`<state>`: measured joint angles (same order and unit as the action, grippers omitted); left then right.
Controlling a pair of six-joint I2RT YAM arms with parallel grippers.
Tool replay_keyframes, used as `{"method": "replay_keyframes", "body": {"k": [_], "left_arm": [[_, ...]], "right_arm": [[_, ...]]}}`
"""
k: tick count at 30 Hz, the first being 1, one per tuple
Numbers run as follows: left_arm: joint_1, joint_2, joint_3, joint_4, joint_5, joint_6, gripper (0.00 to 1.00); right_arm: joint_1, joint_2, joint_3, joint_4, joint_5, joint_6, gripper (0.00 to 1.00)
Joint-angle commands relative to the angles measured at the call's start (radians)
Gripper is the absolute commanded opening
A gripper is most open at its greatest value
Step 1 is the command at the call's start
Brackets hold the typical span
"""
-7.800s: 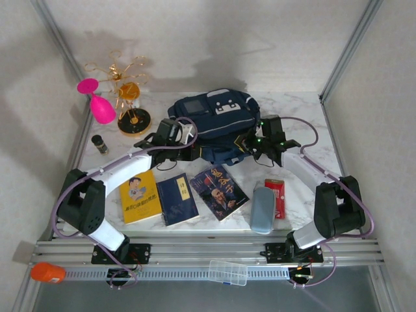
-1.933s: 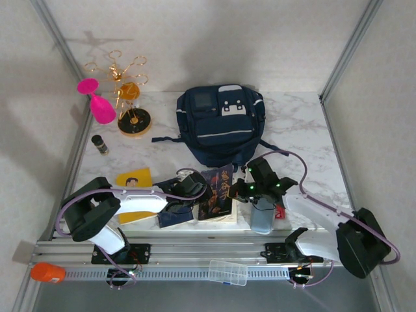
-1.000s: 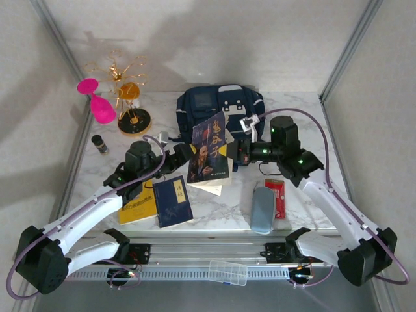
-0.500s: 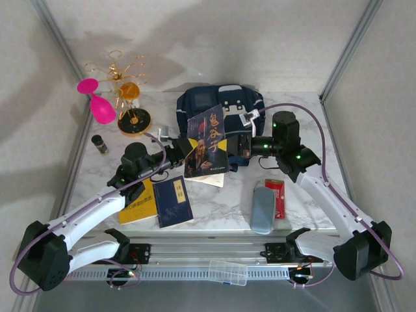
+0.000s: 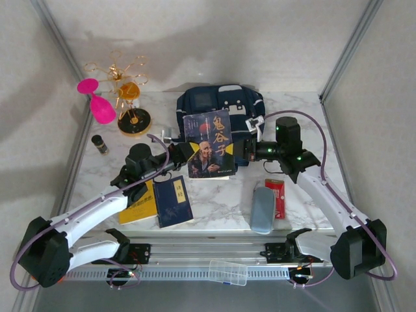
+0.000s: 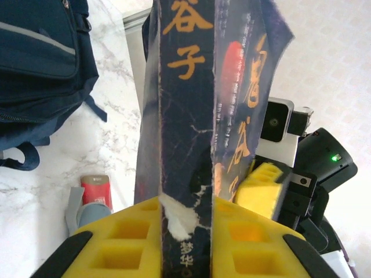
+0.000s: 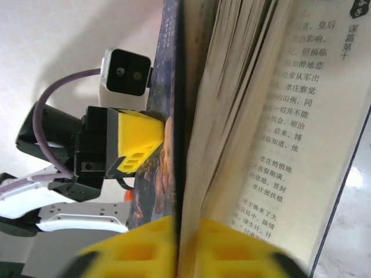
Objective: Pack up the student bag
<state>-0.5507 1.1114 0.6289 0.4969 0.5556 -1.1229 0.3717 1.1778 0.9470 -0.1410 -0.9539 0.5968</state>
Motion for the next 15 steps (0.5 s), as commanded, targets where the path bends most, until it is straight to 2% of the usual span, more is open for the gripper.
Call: {"method": "replay_keyframes", "body": {"k": [1, 5, 8, 13, 15], "left_arm": [[-0.022, 0.003, 0.057, 0.097, 0.028, -0.002, 0.0], [-0.025, 0.041, 0.093, 0.161, 0.05, -0.036, 0.0], [-0.032, 0.07, 0.115, 0.23, 0.058, -0.069, 0.0], [-0.065, 0.128, 0.169, 0.326, 0.057, -0.114, 0.0], [-0.078, 0.146, 0.184, 0.355, 0.049, -0.125, 0.0]], "right_arm": [[-0.02, 0.015, 0.017, -0.097, 0.042, -0.075, 0.41], [-0.064, 0.011, -0.001, -0.155, 0.074, -0.064, 0.76], [-0.07, 0.006, -0.044, -0.061, -0.019, 0.006, 0.97], [-0.069, 0.023, -0.088, 0.084, -0.107, 0.116, 0.99], [-0.07, 0.021, -0.129, 0.208, -0.154, 0.206, 0.99]]}}
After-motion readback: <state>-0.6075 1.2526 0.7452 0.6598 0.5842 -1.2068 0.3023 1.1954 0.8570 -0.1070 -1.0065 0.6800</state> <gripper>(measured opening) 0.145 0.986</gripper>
